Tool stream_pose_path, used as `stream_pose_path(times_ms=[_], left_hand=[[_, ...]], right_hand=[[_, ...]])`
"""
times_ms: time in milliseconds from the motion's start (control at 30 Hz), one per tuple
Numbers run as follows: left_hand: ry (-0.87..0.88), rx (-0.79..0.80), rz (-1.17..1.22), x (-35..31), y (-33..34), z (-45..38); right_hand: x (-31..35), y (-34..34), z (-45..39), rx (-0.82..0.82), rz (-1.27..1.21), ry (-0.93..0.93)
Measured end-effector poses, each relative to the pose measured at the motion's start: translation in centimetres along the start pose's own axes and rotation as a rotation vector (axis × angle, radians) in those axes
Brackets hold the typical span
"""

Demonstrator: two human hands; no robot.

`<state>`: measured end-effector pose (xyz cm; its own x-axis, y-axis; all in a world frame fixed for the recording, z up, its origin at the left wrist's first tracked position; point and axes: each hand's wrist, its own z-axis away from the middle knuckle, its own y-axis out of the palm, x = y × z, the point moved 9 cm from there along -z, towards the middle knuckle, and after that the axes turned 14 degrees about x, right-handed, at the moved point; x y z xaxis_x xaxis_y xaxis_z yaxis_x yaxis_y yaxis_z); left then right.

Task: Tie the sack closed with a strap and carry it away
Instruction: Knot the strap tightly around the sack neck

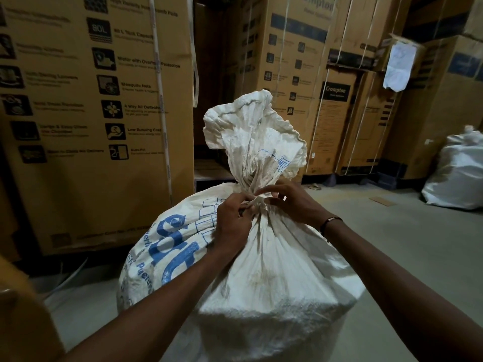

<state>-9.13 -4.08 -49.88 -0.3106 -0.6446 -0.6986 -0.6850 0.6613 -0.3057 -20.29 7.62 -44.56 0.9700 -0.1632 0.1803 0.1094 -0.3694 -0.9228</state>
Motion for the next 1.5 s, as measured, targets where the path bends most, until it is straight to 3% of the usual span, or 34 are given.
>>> stream_pose_path(times_ms=[133, 333, 467, 733, 933, 1200, 1500], left_hand=[[0.015, 0.065, 0.027, -0.2, 0.7, 0.2], [-0.274, 0.006, 0.144, 2.3, 0.1, -0.2], [-0.301, 0.086, 0.101, 1.7, 0.9, -1.5], [-0.359, 0.076, 0.106, 2.5, 1.4, -2.5], [-0.212, 0.105, -0.067, 1.4, 2.1, -2.6], [-0.197, 0.053, -0.167, 1.0, 1.8, -3.2], [-0.452, 0.043, 0.162, 4.8, 1.2, -3.7]], right_hand=[[-2.4, 0.6, 0.9, 0.003, -0.12, 0.01], [-4.0, 1.9, 1.5, 0.031, -0.544, 0.11], [-4.7, 2.7, 1.4, 0.032, -0.725, 0.143], [-5.6, 3.5, 1.5, -0.03, -0.825, 0.136], [-6.2, 4.1, 1.1, -0.057, -0.851, 0.142], [-6.0, 4.1, 1.0, -0.045, -0.873, 0.147], [-5.8, 4.1, 0.4, -0.006, -0.798, 0.142]])
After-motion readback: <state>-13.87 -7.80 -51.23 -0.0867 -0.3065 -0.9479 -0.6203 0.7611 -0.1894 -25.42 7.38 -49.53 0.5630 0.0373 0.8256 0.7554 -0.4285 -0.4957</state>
